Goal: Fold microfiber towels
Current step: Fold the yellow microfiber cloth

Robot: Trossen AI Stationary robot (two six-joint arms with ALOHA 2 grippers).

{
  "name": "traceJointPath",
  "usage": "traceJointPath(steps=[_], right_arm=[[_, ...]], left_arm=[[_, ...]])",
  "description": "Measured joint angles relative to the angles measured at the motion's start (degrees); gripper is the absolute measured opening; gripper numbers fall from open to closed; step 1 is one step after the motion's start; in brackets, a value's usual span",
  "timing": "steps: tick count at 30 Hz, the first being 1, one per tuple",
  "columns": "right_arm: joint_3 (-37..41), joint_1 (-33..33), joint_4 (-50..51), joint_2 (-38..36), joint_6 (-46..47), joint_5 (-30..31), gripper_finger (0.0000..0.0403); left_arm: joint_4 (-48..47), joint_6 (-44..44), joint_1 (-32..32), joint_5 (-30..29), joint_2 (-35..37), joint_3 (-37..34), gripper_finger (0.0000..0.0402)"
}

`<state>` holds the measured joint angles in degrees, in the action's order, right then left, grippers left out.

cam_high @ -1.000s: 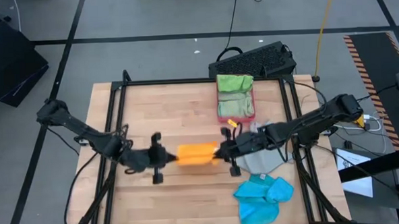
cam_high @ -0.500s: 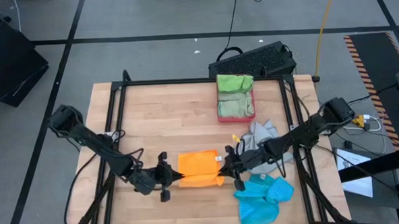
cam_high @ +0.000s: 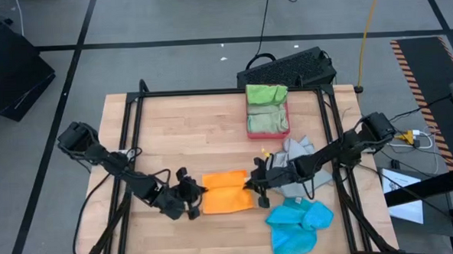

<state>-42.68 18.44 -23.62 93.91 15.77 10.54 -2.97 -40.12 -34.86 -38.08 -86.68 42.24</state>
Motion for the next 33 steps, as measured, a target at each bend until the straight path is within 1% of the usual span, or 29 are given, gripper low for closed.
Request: traceJointPath(steps=[6, 12, 15, 18, 24, 26, 28, 31, 33], right_arm=[[-0.04, -4.42, 1.02, 2.83, -1.70, -0.17, 0.0003], [-0.02, -7.66, 0.66, 6.04, -1.67, 0.14, 0.0003], [-0.02, -8.42, 0.42, 6.58, -1.91, 0.13, 0.0010], [-0.02, -8.70, 0.37, 6.54, -1.84, 0.88, 0.0034], [-0.02, -8.73, 2.84, 3.26, -1.95, 10.72, 0.0110], [-0.02, -8.70, 3.52, 1.56, -3.18, 11.16, 0.0129], [-0.02, -8.61, 3.14, 0.24, -5.23, 10.32, 0.0143], [-0.03, -8.00, 3.00, 0.00, -7.07, 8.43, 0.0151], [0.00, -7.25, 1.45, 0.39, -7.92, 5.92, 0.0150]], left_arm=[[0.09, -0.95, 3.21, 0.06, -1.72, -0.70, 0.0016], [0.07, -0.98, 6.72, 0.53, -5.16, -0.70, 0.0005], [0.06, -0.99, 8.22, 0.89, -6.64, -0.69, 0.0011], [-0.08, -1.18, 9.36, 0.89, -6.90, -0.69, 0.0041], [-1.60, -1.03, 10.85, 0.81, -6.24, -0.70, 0.0112], [-1.43, -1.64, 11.27, 0.82, -6.13, -0.63, 0.0127], [-1.89, -1.67, 11.31, 0.88, -5.16, -0.68, 0.0136], [-0.90, -1.62, 11.10, 0.73, -3.76, -0.20, 0.0140], [-0.43, -0.42, 10.58, 0.48, -3.21, -0.35, 0.0140]])
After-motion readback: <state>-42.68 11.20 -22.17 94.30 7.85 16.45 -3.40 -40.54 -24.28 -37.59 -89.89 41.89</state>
